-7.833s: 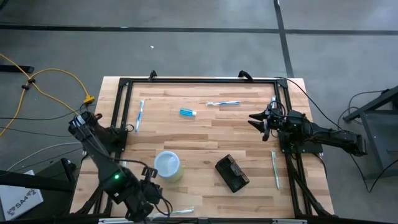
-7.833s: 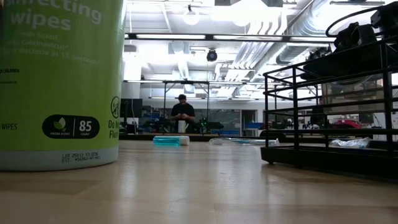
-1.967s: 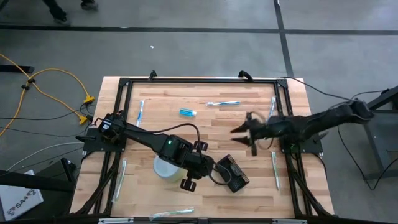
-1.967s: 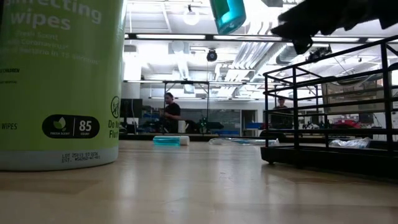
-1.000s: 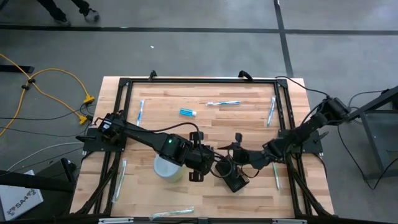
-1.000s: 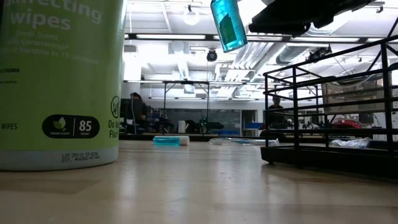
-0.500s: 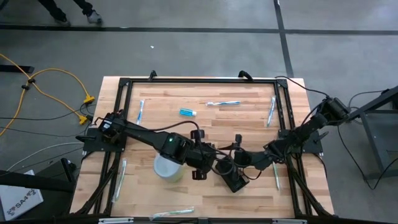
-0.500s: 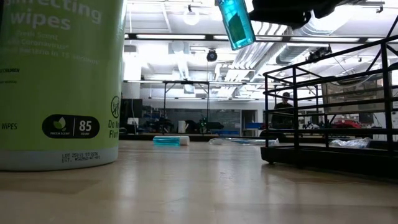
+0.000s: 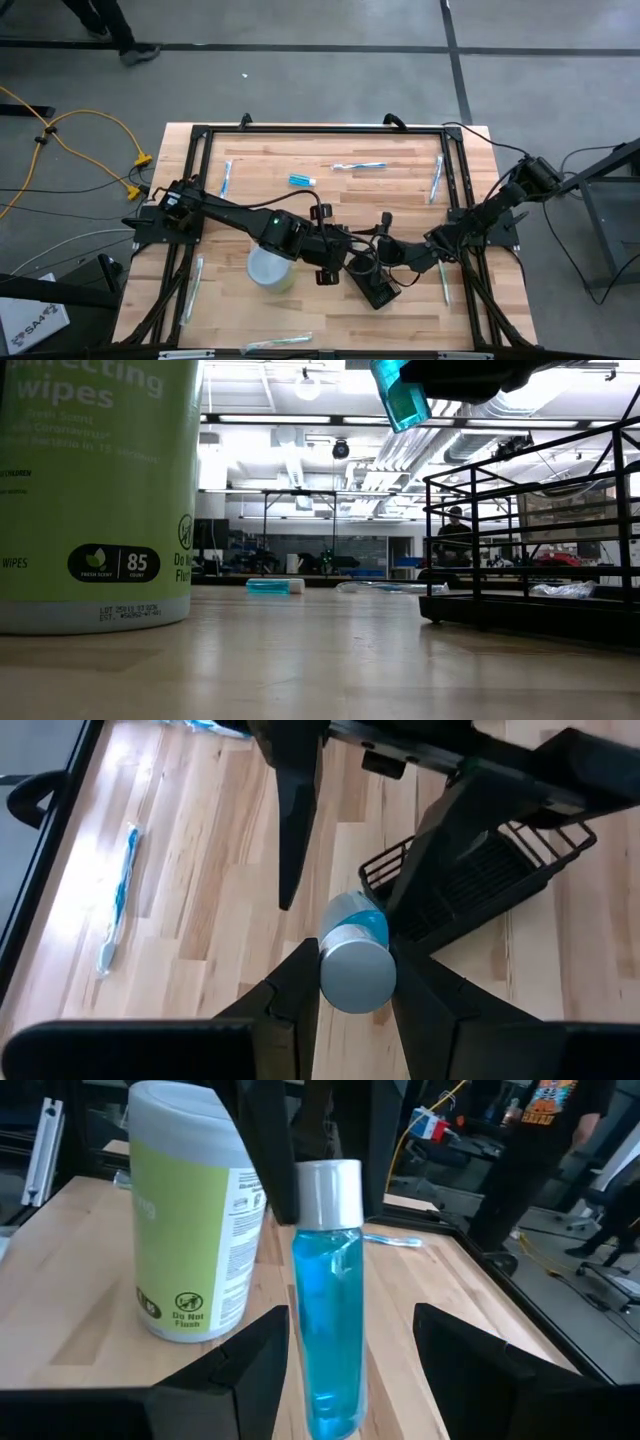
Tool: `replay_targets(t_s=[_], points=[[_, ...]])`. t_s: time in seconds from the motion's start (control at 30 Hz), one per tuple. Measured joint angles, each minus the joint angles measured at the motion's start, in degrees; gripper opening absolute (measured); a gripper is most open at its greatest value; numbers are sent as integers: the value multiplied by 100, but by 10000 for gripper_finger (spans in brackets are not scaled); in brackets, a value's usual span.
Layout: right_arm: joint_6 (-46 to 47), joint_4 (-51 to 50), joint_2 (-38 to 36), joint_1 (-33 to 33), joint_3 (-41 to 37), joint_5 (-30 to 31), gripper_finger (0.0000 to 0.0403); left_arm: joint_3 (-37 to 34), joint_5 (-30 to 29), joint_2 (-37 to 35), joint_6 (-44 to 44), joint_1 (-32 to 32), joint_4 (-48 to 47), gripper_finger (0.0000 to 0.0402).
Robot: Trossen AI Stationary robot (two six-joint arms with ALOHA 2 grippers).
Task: Pick & Place toothbrushing station
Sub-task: Put the bottom blue mouthwash into the black mesh organizer
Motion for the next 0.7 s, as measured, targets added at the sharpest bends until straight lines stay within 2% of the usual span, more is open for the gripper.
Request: replay_targets(t_s=[0.7], points=[[40, 166, 0, 8, 0, -5, 207, 0, 4, 0, 135, 2, 210, 96]])
